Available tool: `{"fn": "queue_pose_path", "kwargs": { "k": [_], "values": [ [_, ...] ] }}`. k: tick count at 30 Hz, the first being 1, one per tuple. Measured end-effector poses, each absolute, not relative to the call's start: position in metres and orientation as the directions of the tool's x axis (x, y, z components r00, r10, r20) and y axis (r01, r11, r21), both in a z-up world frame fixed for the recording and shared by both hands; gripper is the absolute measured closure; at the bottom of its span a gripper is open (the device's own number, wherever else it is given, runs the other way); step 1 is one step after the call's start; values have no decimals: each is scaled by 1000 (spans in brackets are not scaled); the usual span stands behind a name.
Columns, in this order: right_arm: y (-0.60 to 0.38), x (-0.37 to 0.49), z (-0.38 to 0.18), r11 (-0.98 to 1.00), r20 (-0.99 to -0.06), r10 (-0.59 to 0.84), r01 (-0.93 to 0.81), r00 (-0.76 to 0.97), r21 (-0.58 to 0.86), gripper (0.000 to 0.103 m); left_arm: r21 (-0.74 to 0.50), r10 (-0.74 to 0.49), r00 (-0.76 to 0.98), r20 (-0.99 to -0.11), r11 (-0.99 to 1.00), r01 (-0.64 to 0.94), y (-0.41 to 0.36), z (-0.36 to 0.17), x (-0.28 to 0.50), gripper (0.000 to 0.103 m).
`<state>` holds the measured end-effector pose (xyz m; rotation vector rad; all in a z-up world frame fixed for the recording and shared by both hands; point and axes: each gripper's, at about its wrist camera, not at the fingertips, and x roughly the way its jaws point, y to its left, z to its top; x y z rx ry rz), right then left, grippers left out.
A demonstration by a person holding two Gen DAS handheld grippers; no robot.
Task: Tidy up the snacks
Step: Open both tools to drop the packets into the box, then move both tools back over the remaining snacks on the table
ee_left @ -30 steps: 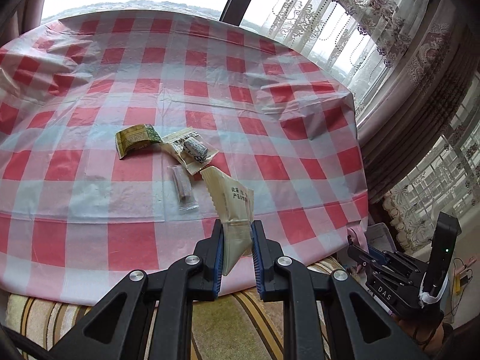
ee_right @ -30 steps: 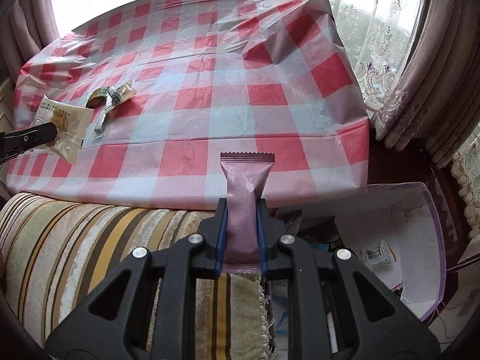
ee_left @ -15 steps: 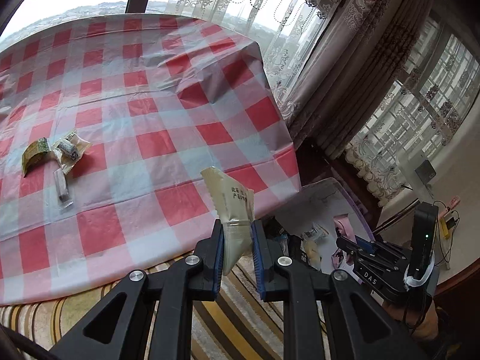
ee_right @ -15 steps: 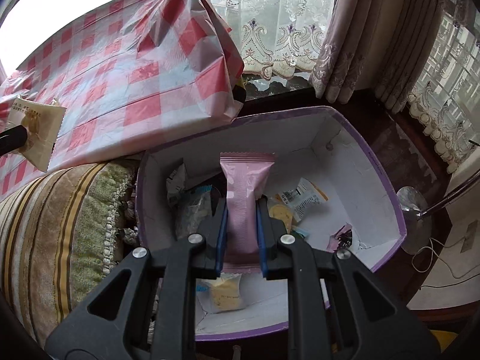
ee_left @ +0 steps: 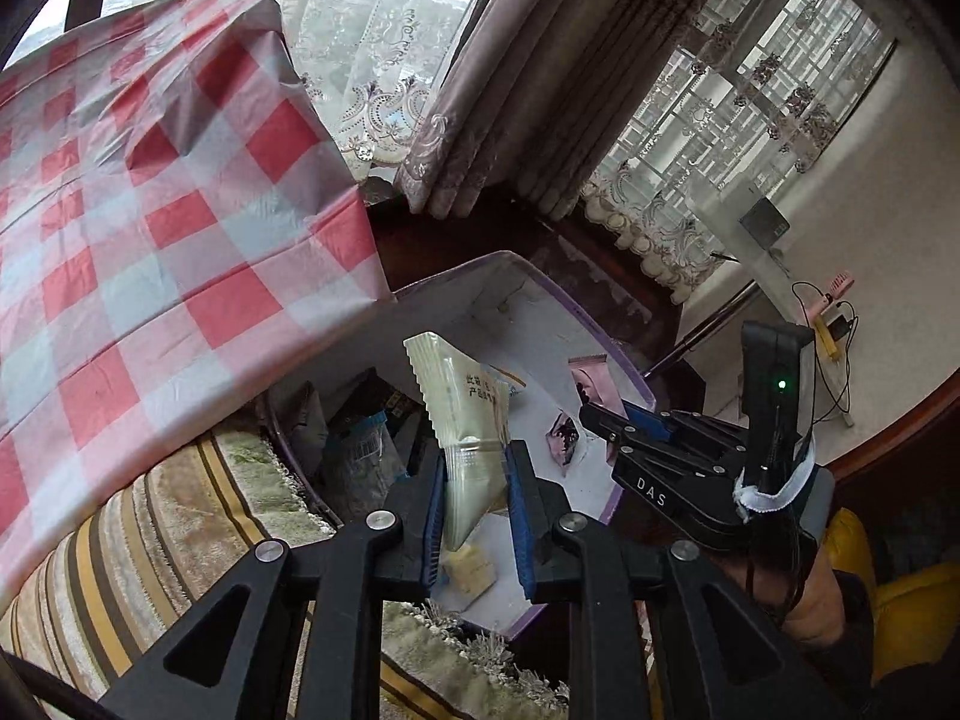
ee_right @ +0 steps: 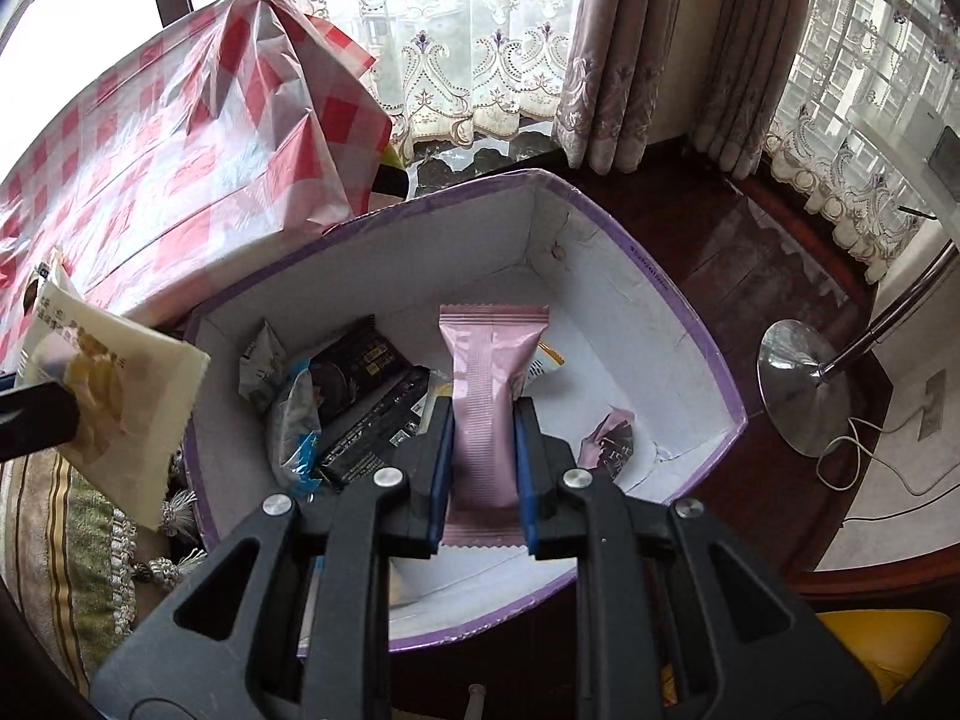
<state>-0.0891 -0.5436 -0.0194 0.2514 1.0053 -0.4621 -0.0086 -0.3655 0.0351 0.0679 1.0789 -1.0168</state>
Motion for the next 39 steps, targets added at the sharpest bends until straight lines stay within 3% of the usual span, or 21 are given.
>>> {"fn": "queue_pose_path", "kwargs": {
  "k": [1, 2, 3, 5, 12, 32, 39],
  "values": [
    [-545, -88, -20, 874, -856, -254, 486, 450, -4, 80, -427, -657, 56, -752, 550, 717, -371, 33, -12, 81],
    [-546, -88, -19, 872, -858, -254, 490, 447, -3, 71, -442, -659, 28, -752, 535, 720, -376, 30, -14, 76],
    [-548, -88, -19, 869, -859, -256, 495, 444, -3, 51, -445, -650, 11, -760, 531, 721, -381, 27, -16, 71],
    [-547, -89, -17, 865, -848, -268, 502, 457, -3, 33, -417, -614, 22, -789, 560, 716, -384, 22, -18, 63],
    [-536, -81, -12, 880, -847, -250, 474, 469, 3, 33, -406, -605, 75, -793, 615, 676, -370, 23, -8, 57],
    [-466, -33, 6, 949, -843, -195, 314, 502, -32, 33, -198, -455, 413, -789, 824, 531, -300, 45, 32, 50],
    [-439, -13, 11, 966, -841, -176, 256, 511, -46, 33, -188, -414, 472, -778, 871, 454, -270, 48, 51, 48]
  ]
}}
